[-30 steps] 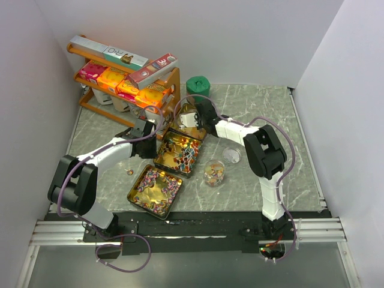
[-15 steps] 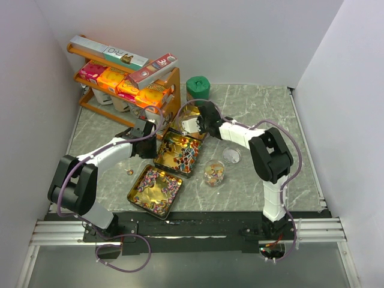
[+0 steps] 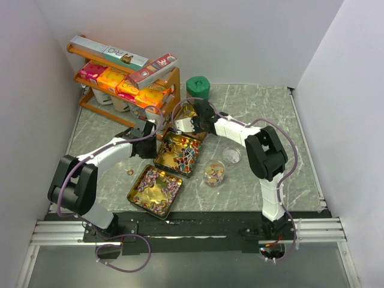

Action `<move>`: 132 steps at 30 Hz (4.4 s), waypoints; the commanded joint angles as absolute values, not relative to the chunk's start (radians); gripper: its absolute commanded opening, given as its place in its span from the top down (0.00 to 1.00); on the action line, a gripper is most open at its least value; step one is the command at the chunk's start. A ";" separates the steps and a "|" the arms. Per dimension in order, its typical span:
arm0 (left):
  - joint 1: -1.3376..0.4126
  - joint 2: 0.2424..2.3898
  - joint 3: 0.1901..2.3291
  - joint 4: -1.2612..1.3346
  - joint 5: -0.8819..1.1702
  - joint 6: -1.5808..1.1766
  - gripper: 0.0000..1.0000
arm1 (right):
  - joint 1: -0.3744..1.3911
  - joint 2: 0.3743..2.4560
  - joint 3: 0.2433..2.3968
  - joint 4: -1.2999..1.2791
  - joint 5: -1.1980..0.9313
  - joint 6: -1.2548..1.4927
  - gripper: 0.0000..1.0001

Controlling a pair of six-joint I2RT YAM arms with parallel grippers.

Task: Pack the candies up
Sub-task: Scoop the fake candies from the storage box, then place the fake candies in the packing bottle.

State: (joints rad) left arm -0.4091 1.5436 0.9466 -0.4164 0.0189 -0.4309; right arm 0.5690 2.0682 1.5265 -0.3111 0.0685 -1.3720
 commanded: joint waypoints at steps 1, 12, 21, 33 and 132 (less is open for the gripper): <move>-0.408 1.537 0.965 -0.399 0.026 -0.449 0.99 | 0.592 2.120 1.551 -0.458 -0.061 -1.352 1.00; -0.408 1.572 0.997 -0.403 0.044 -0.445 0.99 | 0.609 2.169 1.762 -0.705 -0.313 -1.157 1.00; -0.408 1.577 1.002 -0.403 0.051 -0.443 0.99 | 0.617 2.227 1.877 -0.762 -0.403 -0.957 1.00; -0.408 1.585 1.015 -0.405 0.057 -0.443 0.99 | 0.606 2.255 1.937 -0.813 -0.577 -0.684 1.00; -0.410 1.408 0.968 -0.354 -0.078 -0.451 0.04 | 0.563 1.025 1.141 -1.190 -0.159 0.172 1.00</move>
